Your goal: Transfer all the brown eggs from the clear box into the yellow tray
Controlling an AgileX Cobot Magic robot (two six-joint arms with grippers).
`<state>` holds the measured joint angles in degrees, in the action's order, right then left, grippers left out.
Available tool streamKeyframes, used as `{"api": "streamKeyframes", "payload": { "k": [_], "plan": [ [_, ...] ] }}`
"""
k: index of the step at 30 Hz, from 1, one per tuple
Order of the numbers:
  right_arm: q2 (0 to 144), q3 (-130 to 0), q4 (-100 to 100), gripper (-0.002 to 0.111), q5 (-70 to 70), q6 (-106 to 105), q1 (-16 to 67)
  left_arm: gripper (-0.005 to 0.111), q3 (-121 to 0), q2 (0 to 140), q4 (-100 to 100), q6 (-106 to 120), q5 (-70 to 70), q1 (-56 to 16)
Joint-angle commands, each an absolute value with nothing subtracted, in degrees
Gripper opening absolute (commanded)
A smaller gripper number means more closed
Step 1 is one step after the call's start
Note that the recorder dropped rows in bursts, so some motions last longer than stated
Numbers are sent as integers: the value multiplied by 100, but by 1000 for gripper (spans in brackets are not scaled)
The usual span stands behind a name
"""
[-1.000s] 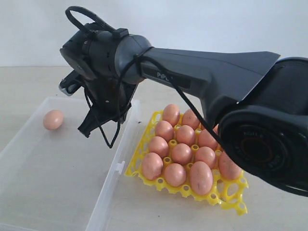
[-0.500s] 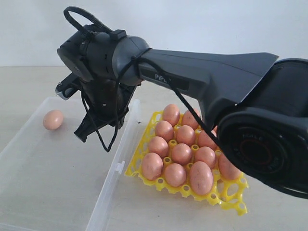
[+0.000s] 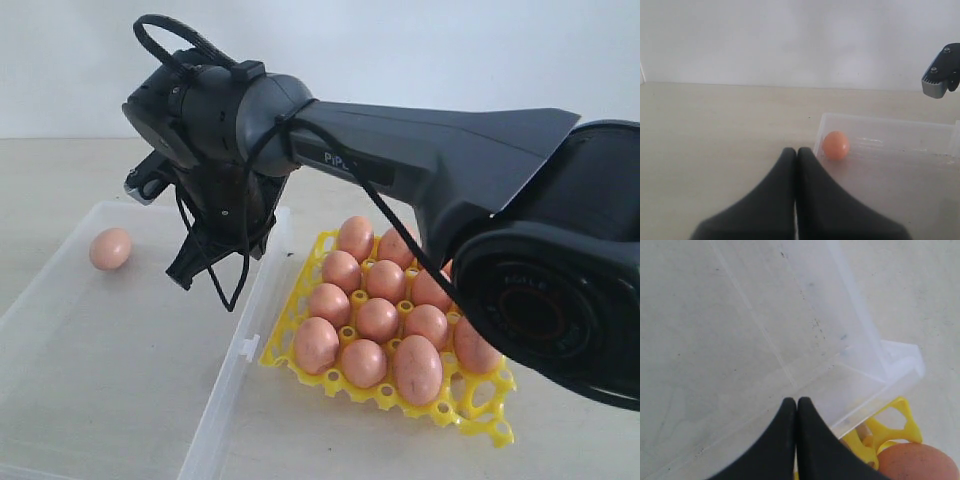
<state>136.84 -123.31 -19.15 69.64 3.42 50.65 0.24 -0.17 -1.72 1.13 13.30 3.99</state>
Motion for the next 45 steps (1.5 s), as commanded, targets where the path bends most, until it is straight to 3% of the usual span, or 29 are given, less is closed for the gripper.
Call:
{"api": "streamKeyframes", "payload": {
  "k": [1,28,41,43,45],
  "plan": [
    [13673,-12265,-1978,0,6996,395,5022,-4,0,0,-203,116,1330,404],
    [13523,-11896,-1865,0,6996,596,4974,-4,0,0,-203,116,1330,404],
    [13253,-11896,812,0,3944,1689,4985,-4,0,0,-203,116,1330,404],
    [13288,-11896,939,4,3741,1933,4985,-4,0,0,-203,116,1330,404],
    [13336,-11896,1008,15,3632,2061,4985,-4,0,0,-203,116,1330,404]
  ]
}}
